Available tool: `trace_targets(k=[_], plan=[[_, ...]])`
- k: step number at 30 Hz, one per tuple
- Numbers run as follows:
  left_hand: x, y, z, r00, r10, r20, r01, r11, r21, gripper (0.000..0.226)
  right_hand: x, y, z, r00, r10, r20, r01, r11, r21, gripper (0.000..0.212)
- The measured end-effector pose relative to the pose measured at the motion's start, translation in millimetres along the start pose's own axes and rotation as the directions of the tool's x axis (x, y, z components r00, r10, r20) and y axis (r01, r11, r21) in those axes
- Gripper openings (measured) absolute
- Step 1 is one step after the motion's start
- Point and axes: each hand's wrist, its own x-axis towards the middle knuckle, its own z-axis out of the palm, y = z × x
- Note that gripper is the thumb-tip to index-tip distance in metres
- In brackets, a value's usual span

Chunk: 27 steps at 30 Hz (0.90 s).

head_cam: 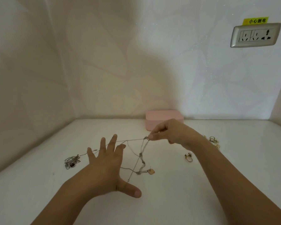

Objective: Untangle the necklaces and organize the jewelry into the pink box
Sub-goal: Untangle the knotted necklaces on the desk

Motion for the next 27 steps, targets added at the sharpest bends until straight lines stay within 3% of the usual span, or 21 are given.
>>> trace_targets(k=[3, 8, 11, 14, 16, 20, 27], plan=[[2, -5, -1, 1.000, 0.021, -0.016, -0.021, 0.999, 0.051, 0.156, -9, -3, -10, 0.997, -0.009, 0.073, 0.010, 1.000, -0.010, 0.009], [3, -4, 0, 0.999, 0.029, -0.044, -0.025, 0.996, 0.080, 0.153, -4, -1, -8, 0.992, -0.012, 0.123, -0.010, 0.984, 0.178, 0.016], [2, 0, 0, 0.997, 0.040, -0.064, -0.034, 0.995, 0.095, 0.151, 3, -3, 0, 0.986, 0.027, 0.165, -0.117, 0.816, 0.566, 0.022], [2, -1, 3, 0.996, 0.059, -0.064, -0.054, 0.995, 0.089, 0.151, 6, 0, 3, 0.979, 0.038, 0.198, -0.178, 0.626, 0.759, 0.037], [2, -2, 3, 0.996, 0.064, -0.062, -0.058, 0.994, 0.095, 0.152, 7, 1, 0, 0.982, 0.038, 0.183, -0.175, 0.532, 0.828, 0.035], [1, -3, 0, 0.997, 0.060, -0.051, -0.055, 0.995, 0.081, 0.150, 6, 5, -9, 0.987, 0.068, 0.145, -0.160, 0.502, 0.850, 0.018], [5, 0, 6, 0.995, 0.088, -0.048, -0.084, 0.994, 0.073, 0.147, 12, 13, -8, 0.984, -0.130, 0.124, -0.082, 0.291, 0.953, 0.046]])
